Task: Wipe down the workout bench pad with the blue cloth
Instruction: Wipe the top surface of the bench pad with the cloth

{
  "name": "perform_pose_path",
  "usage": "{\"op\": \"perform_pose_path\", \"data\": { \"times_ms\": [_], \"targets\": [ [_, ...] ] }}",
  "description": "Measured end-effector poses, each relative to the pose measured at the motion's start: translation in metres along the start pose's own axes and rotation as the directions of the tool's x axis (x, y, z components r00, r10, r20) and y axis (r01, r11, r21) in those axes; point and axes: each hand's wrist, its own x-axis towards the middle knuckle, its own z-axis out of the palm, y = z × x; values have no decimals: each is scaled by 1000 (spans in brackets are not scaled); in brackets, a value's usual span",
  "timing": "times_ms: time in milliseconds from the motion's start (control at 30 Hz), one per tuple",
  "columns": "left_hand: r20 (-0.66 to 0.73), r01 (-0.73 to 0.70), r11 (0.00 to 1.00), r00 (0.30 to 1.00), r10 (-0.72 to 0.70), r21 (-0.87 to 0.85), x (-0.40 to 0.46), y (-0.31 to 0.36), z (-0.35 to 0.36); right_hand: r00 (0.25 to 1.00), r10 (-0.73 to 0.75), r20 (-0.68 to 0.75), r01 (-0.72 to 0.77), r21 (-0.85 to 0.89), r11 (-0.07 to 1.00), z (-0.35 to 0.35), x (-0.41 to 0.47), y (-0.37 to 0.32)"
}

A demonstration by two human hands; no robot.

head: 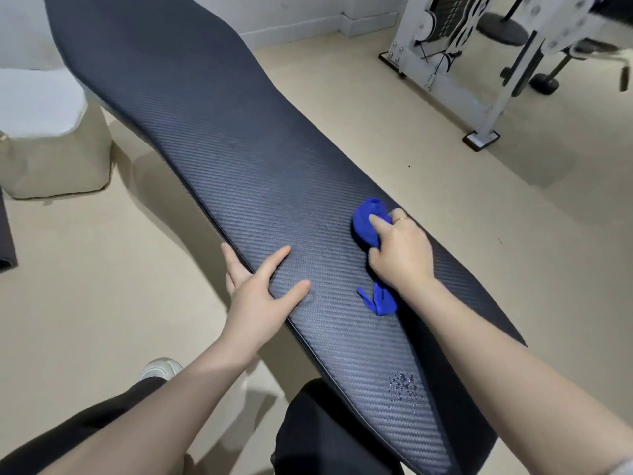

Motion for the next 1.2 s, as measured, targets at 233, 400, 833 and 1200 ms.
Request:
{"op": "perform_pose_path", "data": {
  "times_ms": [233,400,833,1200],
  "targets": [
    [-101,17,957,994,-48,-290,-10,-9,-5,975,-217,42,214,62,975,0,-13,17],
    [-146,99,964,980,-138,-247,-34,-2,25,988,155,-8,-155,-62,986,-1,11,44],
    [-242,135,850,925,-292,-509,-32,3,41,984,177,22,-177,11,984,-7,4,73],
    [-225,134,697,889,-398,-704,-34,12,31,998,-47,51,48,-5,999,-15,-29,47]
  ]
}}
